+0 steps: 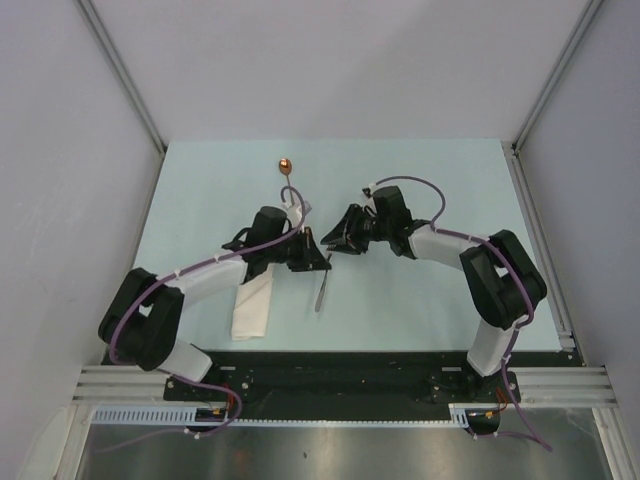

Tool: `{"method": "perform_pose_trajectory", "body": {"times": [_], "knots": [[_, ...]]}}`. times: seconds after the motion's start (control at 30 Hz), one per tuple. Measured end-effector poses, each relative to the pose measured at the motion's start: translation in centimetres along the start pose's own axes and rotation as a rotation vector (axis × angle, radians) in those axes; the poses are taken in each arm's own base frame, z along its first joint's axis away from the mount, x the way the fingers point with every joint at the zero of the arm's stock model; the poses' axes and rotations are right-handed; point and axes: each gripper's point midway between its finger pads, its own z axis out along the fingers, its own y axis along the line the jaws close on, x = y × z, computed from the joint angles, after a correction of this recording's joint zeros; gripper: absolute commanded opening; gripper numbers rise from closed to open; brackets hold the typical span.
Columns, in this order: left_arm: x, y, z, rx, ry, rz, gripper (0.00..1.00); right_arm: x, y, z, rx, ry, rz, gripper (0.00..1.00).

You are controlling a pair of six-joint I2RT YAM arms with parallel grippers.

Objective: Fold the napkin into a case and place the utensils inside
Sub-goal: Pass from the left arm to the right, then pass from the right arm to the left

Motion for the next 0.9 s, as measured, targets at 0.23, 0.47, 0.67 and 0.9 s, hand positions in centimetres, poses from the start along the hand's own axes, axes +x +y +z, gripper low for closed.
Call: {"method": "perform_pose_trajectory", "body": {"times": [0.23,0.47,0.67,0.9], "knots": [[0.1,-0.9,-1.5,-0.199,-0.117,0.222,0.59,0.1,-1.8,0.2,0.078,-0.056,0.179,0.00],[1.2,-1.4,-1.5,-0.376,-0.164,0.426,0.65,0.4,-3.0,-1.1,0.122,-0.130,0.342,0.00],[3.7,1.7,-0.3,-0.523,-0.077,0.503,0.33,-0.4,-1.5,-2.3,0.051,-0.177,0.433,0.00],[4.3,1.4,0.0,-0.505,-0.032,0.536,0.00,-1.2,0.2,-3.8,-0.034,-0.205,0.404,0.62]]}}
